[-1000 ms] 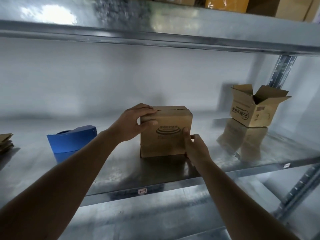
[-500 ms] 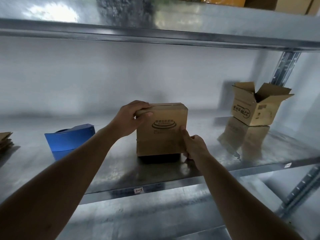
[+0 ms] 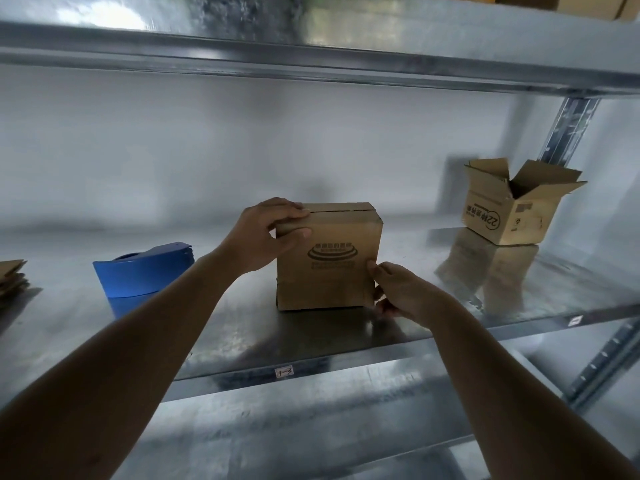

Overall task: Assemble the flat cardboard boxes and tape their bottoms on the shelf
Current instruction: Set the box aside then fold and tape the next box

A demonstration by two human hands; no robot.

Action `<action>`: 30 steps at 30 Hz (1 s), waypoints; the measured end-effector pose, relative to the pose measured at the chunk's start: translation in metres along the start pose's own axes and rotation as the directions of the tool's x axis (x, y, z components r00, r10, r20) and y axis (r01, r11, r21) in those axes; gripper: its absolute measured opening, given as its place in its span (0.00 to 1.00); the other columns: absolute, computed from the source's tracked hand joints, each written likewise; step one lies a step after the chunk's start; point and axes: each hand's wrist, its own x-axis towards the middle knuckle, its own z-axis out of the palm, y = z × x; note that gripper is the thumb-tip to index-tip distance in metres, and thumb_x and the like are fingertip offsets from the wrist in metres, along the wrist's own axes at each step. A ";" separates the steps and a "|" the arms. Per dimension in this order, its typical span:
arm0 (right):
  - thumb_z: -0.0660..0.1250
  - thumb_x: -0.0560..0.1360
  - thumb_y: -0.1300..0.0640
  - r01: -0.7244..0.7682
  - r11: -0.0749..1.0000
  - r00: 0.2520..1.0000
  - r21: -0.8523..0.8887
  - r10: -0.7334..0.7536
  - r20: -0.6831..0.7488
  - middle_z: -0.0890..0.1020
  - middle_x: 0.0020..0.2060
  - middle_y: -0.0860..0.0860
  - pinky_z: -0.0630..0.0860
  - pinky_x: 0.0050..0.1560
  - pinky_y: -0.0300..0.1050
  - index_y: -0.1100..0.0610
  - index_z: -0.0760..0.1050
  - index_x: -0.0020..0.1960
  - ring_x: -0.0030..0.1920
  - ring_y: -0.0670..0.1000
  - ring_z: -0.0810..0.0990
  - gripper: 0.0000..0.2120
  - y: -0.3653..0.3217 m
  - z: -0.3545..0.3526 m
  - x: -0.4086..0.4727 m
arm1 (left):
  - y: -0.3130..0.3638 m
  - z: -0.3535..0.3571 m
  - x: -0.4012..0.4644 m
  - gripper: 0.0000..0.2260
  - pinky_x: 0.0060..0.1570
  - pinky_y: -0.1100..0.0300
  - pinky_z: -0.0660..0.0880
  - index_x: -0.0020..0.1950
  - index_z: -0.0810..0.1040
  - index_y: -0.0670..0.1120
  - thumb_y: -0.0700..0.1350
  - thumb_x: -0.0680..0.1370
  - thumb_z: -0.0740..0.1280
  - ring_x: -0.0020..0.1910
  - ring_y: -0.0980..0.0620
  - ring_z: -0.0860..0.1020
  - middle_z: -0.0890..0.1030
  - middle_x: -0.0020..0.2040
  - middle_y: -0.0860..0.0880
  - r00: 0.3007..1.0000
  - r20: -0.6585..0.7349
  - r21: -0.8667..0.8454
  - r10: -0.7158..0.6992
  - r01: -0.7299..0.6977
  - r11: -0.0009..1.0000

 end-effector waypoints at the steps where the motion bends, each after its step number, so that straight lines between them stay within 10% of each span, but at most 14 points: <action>1: 0.54 0.84 0.35 -0.013 1.000 0.999 0.020 0.013 0.043 0.81 0.55 0.58 0.79 0.39 0.44 0.57 0.72 0.65 0.38 0.54 0.81 0.26 0.001 0.000 -0.002 | 0.001 0.001 0.000 0.17 0.52 0.75 0.73 0.65 0.84 0.49 0.49 0.77 0.76 0.59 0.68 0.76 0.81 0.61 0.57 1.000 -0.003 0.000 0.001 -0.001 1.000; 5: 0.56 0.79 0.29 -0.065 0.989 0.997 0.130 0.061 0.037 0.80 0.58 0.57 0.82 0.44 0.47 0.55 0.70 0.68 0.42 0.57 0.83 0.32 -0.004 0.008 -0.006 | 0.002 0.005 0.000 0.16 0.53 0.73 0.71 0.65 0.84 0.49 0.48 0.78 0.76 0.61 0.65 0.77 0.82 0.63 0.56 1.000 -0.019 -0.011 -0.002 0.001 1.000; 12: 0.54 0.84 0.34 -0.061 0.998 0.995 0.013 0.062 -0.074 0.81 0.53 0.59 0.71 0.25 0.37 0.58 0.71 0.65 0.33 0.52 0.74 0.28 -0.009 0.000 -0.015 | 0.004 0.005 0.000 0.16 0.53 0.73 0.73 0.64 0.85 0.49 0.48 0.76 0.77 0.63 0.66 0.76 0.82 0.62 0.55 1.000 -0.009 -0.047 -0.015 0.014 0.999; 17: 0.64 0.79 0.33 -0.120 0.938 0.993 0.325 0.119 0.024 0.77 0.44 0.61 0.66 0.27 0.39 0.58 0.76 0.61 0.26 0.48 0.67 0.28 -0.003 -0.010 -0.021 | 0.006 0.006 0.004 0.16 0.49 0.71 0.76 0.63 0.85 0.49 0.48 0.76 0.78 0.62 0.63 0.77 0.83 0.61 0.56 1.000 0.009 -0.059 -0.024 0.024 0.998; 22: 0.73 0.74 0.36 -0.144 0.881 0.990 0.451 0.125 0.071 0.82 0.46 0.60 0.79 0.32 0.40 0.60 0.78 0.64 0.27 0.49 0.79 0.31 -0.012 -0.014 -0.027 | 0.005 0.010 0.004 0.16 0.48 0.73 0.74 0.63 0.85 0.50 0.48 0.76 0.78 0.62 0.62 0.78 0.83 0.61 0.56 0.999 -0.007 -0.069 -0.036 0.035 0.997; 30: 0.74 0.76 0.42 -0.161 0.863 0.980 0.479 0.195 -0.022 0.81 0.53 0.59 0.81 0.31 0.42 0.59 0.76 0.61 0.48 0.57 0.84 0.24 -0.013 -0.010 -0.037 | 0.014 0.019 0.004 0.17 0.49 0.74 0.74 0.63 0.85 0.49 0.48 0.76 0.78 0.62 0.66 0.76 0.83 0.62 0.56 1.000 -0.019 -0.065 -0.021 0.020 0.998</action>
